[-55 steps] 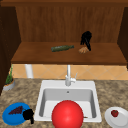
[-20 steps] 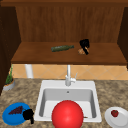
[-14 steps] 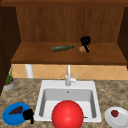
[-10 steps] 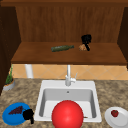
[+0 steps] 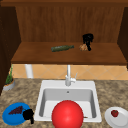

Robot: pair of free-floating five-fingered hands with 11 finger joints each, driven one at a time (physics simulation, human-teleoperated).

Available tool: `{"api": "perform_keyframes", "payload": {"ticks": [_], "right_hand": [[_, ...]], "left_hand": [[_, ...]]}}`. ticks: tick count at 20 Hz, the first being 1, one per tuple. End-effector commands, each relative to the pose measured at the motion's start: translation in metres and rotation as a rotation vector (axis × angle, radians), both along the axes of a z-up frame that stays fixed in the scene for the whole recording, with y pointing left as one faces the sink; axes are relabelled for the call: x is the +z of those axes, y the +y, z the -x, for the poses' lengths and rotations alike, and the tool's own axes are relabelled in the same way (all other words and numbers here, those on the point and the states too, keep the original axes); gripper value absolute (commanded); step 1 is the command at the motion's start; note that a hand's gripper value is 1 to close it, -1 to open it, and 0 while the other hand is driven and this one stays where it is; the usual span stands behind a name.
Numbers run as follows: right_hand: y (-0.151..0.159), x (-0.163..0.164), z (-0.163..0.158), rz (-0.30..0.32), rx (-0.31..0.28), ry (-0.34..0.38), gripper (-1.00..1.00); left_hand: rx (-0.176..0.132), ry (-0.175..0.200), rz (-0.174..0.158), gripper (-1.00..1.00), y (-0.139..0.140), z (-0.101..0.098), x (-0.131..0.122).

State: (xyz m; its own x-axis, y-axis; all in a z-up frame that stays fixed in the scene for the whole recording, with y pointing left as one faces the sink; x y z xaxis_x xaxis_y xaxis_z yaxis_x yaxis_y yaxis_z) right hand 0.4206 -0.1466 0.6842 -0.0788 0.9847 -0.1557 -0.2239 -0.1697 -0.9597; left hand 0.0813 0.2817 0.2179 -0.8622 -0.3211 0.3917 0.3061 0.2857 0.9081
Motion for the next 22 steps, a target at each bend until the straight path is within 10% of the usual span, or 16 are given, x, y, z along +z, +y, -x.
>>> {"api": "perform_keyframes", "payload": {"ticks": [1, 22], "right_hand": [[0.0, 0.005, 0.031, -0.085, 0.0, 0.027, 1.0], [0.018, -0.031, 0.2, -0.079, 0.002, -0.022, 1.0]], "left_hand": [[0.0, 0.0, 0.0, 0.0, 0.0, 0.0, 0.0], [0.0, 0.0, 0.0, 0.0, 0.0, 0.0, 0.0]]}}
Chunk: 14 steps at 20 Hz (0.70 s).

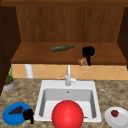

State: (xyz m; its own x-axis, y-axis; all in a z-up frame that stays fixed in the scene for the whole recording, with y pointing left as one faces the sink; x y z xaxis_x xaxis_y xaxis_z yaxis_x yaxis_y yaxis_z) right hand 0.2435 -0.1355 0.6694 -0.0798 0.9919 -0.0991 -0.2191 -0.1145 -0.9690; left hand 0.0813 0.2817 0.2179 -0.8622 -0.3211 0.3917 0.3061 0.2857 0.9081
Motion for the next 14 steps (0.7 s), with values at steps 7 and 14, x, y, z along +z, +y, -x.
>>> {"api": "perform_keyframes", "payload": {"ticks": [7, 14], "right_hand": [[0.026, -0.066, 0.079, 0.002, 0.002, -0.043, 1.0], [0.052, -0.123, 0.125, 0.036, -0.026, -0.031, 1.0]], "left_hand": [[0.0, 0.0, 0.0, 0.0, 0.0, 0.0, 0.0], [0.0, 0.0, 0.0, 0.0, 0.0, 0.0, 0.0]]}}
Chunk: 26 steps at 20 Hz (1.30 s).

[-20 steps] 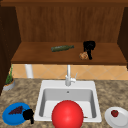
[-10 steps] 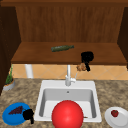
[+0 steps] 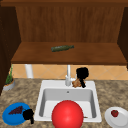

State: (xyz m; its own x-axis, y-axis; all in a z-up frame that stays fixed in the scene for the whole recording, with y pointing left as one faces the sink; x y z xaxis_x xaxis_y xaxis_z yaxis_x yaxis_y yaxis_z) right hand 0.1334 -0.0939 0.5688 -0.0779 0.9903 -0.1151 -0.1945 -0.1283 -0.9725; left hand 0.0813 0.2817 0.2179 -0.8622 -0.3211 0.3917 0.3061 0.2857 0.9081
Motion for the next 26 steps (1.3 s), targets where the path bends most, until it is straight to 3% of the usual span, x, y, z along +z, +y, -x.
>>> {"api": "perform_keyframes", "payload": {"ticks": [1, 5, 13, 20, 26], "right_hand": [[0.011, -0.031, 0.016, 0.019, -0.035, -0.017, 1.0], [0.014, -0.067, 0.012, 0.012, -0.04, -0.031, 1.0], [0.02, -0.142, -0.05, -0.002, -0.035, 0.035, 1.0], [0.023, -0.202, -0.103, 0.004, -0.01, 0.038, 1.0], [0.03, -0.25, -0.135, 0.006, -0.028, 0.035, 1.0]], "left_hand": [[0.0, 0.0, 0.0, 0.0, 0.0, 0.0, 0.0], [0.0, 0.0, 0.0, 0.0, 0.0, 0.0, 0.0], [0.0, 0.0, 0.0, 0.0, 0.0, 0.0, 0.0], [0.0, 0.0, 0.0, 0.0, 0.0, 0.0, 0.0], [0.0, 0.0, 0.0, 0.0, 0.0, 0.0, 0.0]]}}
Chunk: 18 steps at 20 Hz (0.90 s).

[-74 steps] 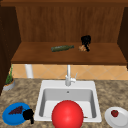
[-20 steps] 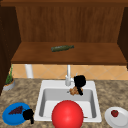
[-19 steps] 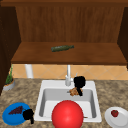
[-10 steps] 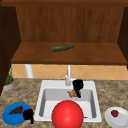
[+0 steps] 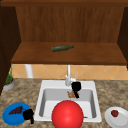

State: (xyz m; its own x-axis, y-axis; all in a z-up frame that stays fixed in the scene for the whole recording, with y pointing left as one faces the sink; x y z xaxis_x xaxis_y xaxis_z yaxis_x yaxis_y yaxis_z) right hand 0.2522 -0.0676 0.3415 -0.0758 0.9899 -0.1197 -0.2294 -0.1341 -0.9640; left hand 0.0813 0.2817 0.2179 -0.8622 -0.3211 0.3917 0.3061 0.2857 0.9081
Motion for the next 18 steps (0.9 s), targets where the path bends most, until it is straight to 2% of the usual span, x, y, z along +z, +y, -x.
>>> {"api": "perform_keyframes", "payload": {"ticks": [1, 9, 11, 18], "right_hand": [[0.005, -0.031, -0.023, 0.0, -0.021, 0.0, 1.0], [0.016, -0.098, -0.062, 0.007, -0.022, 0.008, 1.0], [0.013, -0.114, -0.062, 0.006, -0.002, -0.001, 1.0], [0.016, -0.169, -0.06, 0.012, -0.008, 0.012, 1.0]], "left_hand": [[0.0, 0.0, 0.0, 0.0, 0.0, 0.0, 0.0], [0.0, 0.0, 0.0, 0.0, 0.0, 0.0, 0.0], [0.0, 0.0, 0.0, 0.0, 0.0, 0.0, 0.0], [0.0, 0.0, 0.0, 0.0, 0.0, 0.0, 0.0]]}}
